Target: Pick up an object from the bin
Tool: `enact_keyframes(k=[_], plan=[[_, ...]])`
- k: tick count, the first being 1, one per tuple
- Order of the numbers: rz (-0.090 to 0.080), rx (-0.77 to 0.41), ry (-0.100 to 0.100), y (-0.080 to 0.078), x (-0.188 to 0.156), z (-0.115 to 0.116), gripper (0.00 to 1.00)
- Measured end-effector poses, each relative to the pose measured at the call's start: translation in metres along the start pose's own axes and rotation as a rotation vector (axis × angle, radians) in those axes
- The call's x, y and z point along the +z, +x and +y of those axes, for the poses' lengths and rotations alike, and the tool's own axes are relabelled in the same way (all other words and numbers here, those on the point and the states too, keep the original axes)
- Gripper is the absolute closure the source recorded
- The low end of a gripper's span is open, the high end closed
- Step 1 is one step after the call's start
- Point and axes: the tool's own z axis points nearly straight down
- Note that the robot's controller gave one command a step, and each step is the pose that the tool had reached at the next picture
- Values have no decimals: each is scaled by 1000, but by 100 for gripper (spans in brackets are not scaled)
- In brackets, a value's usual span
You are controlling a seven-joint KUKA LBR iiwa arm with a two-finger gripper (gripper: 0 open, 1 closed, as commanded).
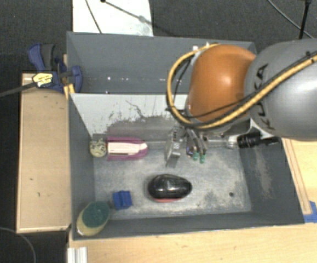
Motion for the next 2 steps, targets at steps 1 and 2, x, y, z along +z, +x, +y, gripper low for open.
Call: enact_keyframes(k=[1, 2], plan=[[9, -47, 1, 4, 43, 72, 100], [5, -50, 2, -33, 59, 55, 100]])
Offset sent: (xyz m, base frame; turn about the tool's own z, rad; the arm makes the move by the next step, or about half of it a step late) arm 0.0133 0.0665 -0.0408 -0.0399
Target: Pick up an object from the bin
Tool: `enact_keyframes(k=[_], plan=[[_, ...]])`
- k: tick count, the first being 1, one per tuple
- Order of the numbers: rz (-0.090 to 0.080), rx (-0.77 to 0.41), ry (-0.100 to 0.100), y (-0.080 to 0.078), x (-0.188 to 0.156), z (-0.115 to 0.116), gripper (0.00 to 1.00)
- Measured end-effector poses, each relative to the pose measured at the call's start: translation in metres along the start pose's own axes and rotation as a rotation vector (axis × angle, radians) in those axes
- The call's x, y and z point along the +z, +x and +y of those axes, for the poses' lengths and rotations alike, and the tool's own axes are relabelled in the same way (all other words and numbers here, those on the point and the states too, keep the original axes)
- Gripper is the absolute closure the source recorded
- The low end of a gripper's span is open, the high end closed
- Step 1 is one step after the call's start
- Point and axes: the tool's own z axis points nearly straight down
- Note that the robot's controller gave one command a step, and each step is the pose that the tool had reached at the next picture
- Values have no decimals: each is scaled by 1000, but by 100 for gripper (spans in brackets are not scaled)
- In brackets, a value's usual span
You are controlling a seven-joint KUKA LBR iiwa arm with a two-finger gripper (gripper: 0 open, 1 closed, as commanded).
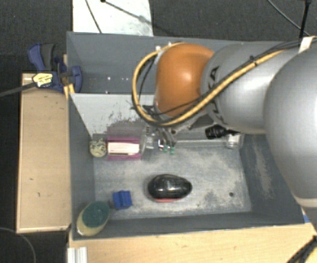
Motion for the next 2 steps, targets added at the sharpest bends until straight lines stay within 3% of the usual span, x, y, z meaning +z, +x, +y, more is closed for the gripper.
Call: enact_keyframes(k=[1, 2], plan=[[7, -345, 1, 40, 35, -22, 100], [4, -341, 0, 39, 34, -21, 0]])
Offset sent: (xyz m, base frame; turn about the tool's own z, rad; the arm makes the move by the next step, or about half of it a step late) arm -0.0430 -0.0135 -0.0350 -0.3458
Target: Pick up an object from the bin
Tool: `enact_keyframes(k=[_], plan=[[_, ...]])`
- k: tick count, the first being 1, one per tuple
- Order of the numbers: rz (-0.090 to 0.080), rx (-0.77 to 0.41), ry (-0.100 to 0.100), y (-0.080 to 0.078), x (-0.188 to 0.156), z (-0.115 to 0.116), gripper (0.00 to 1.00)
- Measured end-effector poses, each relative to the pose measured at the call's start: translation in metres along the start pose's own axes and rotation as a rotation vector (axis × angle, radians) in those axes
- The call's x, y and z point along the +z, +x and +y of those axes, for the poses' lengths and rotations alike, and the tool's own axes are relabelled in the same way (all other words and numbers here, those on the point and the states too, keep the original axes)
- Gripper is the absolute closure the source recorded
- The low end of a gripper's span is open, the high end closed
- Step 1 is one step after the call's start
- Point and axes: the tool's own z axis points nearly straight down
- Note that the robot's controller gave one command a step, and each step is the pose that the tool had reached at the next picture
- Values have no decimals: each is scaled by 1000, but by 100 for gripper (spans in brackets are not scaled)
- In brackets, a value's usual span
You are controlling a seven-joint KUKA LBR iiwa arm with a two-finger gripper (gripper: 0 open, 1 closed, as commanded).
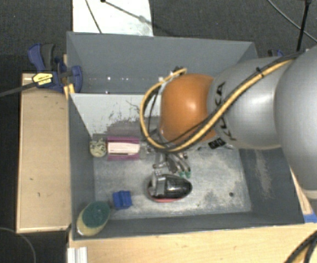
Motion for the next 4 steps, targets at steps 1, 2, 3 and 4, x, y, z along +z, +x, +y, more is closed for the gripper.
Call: enact_keyframes(k=[1, 2, 3, 4], plan=[[6, 47, 2, 37, 39, -47, 0], [-2, 47, -1, 34, 35, -43, 100], [-6, 34, -1, 42, -29, -27, 100], [-11, 55, 0, -1, -158, -33, 100]])
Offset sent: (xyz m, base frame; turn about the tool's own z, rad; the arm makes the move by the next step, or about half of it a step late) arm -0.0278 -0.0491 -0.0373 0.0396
